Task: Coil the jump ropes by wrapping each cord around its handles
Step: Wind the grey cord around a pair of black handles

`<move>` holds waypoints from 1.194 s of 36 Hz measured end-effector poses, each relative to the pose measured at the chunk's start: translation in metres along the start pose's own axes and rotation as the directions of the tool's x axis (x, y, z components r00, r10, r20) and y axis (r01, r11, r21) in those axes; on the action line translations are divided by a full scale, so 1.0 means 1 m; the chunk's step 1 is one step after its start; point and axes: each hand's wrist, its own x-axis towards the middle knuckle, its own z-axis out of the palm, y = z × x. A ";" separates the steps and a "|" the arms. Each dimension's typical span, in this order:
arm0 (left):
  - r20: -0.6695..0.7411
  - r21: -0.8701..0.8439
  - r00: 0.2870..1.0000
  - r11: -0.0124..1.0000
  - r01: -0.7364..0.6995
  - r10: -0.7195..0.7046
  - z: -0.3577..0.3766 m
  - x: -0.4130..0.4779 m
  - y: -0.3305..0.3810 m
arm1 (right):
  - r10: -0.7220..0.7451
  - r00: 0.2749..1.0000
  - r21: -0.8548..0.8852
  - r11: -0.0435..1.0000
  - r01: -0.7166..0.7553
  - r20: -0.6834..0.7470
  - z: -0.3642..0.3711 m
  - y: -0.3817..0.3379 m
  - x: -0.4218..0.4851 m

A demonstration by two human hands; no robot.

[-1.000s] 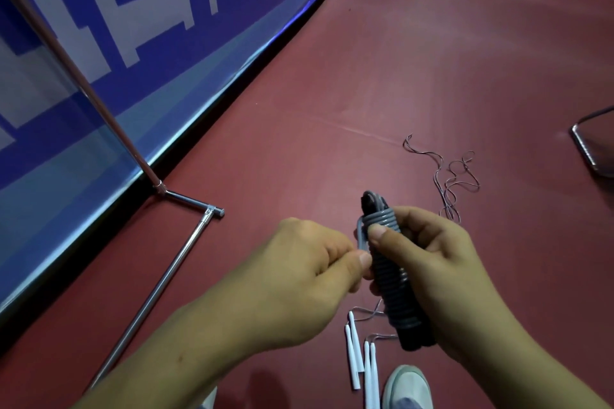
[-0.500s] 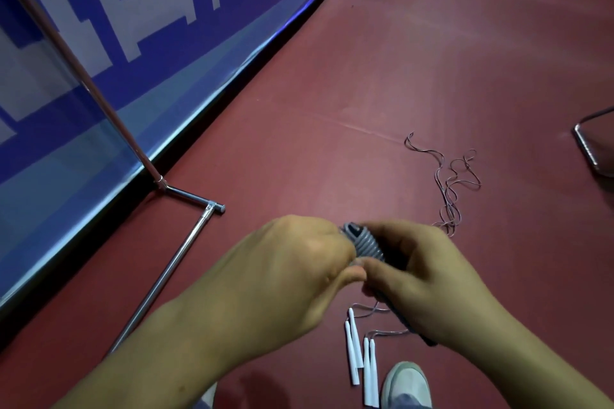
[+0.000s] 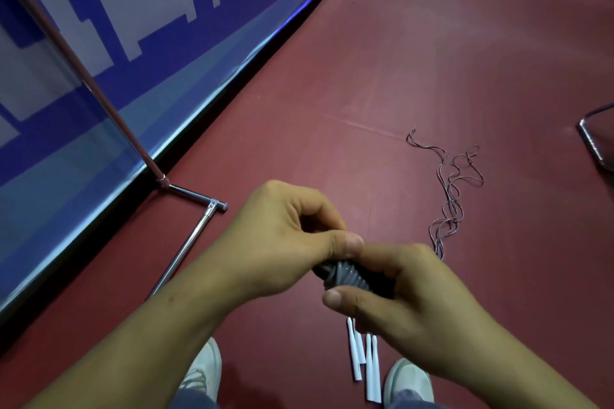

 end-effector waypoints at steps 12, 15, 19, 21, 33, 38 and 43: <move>0.079 -0.095 0.996 0.994 0.044 -0.036 -0.002 -0.004 -0.006 | 0.161 0.987 0.128 0.979 -0.161 0.012 -0.006 0.001 0.001; 0.053 -0.137 0.998 0.991 -0.011 0.018 -0.004 -0.006 -0.005 | 0.182 0.983 0.134 0.974 -0.181 0.001 -0.009 0.002 0.002; 0.066 -0.003 0.990 0.992 -0.123 0.123 -0.008 -0.007 -0.007 | 0.207 0.978 0.167 0.964 -0.209 0.028 -0.011 0.003 0.002; 0.105 0.106 0.978 0.976 -0.189 0.178 -0.010 -0.007 -0.010 | 0.215 0.975 0.183 0.958 -0.221 0.052 -0.012 0.003 0.001; 0.154 0.373 0.963 0.889 -0.265 0.222 -0.011 -0.007 -0.009 | 0.252 0.956 0.115 0.956 -0.270 0.152 -0.016 0.000 0.002; 0.156 0.223 0.980 0.971 0.089 -0.126 -0.007 -0.007 -0.010 | 0.194 0.980 -0.103 0.977 -0.188 0.051 -0.016 0.002 0.003; 0.148 0.102 0.960 0.969 0.223 -0.237 0.000 -0.006 -0.015 | 0.152 0.986 -0.251 0.959 -0.130 0.068 -0.016 0.003 0.001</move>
